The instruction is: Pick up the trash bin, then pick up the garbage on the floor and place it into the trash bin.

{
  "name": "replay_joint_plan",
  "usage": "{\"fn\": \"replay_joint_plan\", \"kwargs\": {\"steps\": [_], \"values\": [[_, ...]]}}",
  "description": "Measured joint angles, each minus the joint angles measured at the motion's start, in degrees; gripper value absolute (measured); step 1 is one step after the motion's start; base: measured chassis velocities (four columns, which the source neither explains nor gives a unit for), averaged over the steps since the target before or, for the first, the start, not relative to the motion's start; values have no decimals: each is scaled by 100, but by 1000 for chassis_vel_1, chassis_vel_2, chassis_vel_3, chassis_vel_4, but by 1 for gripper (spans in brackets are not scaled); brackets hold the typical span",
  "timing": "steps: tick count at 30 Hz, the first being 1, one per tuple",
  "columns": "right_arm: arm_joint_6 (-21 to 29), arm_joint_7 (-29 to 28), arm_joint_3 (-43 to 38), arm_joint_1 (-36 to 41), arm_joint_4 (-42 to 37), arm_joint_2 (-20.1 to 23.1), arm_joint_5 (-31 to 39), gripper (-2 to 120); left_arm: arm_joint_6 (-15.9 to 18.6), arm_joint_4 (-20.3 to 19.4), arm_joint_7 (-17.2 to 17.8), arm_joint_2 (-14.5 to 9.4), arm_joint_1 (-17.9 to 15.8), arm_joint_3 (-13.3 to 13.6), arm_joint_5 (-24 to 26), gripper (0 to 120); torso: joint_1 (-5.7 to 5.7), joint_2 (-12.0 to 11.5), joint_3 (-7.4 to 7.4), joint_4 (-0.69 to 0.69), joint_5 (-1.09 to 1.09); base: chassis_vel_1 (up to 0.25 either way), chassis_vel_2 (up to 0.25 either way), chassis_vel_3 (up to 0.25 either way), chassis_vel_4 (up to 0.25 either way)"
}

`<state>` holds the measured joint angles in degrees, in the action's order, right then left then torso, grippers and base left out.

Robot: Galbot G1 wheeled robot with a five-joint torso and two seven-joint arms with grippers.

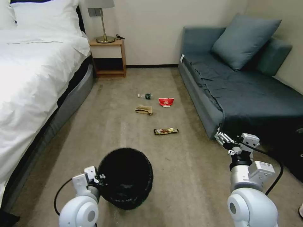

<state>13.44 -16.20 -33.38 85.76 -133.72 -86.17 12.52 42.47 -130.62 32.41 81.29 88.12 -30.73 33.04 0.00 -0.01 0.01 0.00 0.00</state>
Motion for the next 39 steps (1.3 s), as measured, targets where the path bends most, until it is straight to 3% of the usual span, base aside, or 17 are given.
{"fn": "replay_joint_plan", "kwargs": {"steps": [6, 17, 29, 39], "values": [[-562, 101, -4, 56, 101, 153, 119, 100, -12, -327, -236, 25, 11, -241, -442, 2, 0, 0, 0, 0, 1, 0, 0, 0, 0], [-953, 502, 83, 129, 205, 209, 327, 100, -22, -237, -291, 108, 46, -404, -583, 2, 0, 0, 0, 0, 0, 0, 0, 0, 0], [-1046, 657, 164, 147, 238, 128, 271, 100, -25, -221, -301, 104, 50, -505, -557, 2, 0, 1, -1, 1, 0, -17, 15, 24, -18], [-1060, 681, 206, 175, 252, 125, 241, 100, -33, -179, -305, 125, -17, -642, -527, 2, 0, 1, -1, 1, -1, -203, 192, 203, -193]]}}
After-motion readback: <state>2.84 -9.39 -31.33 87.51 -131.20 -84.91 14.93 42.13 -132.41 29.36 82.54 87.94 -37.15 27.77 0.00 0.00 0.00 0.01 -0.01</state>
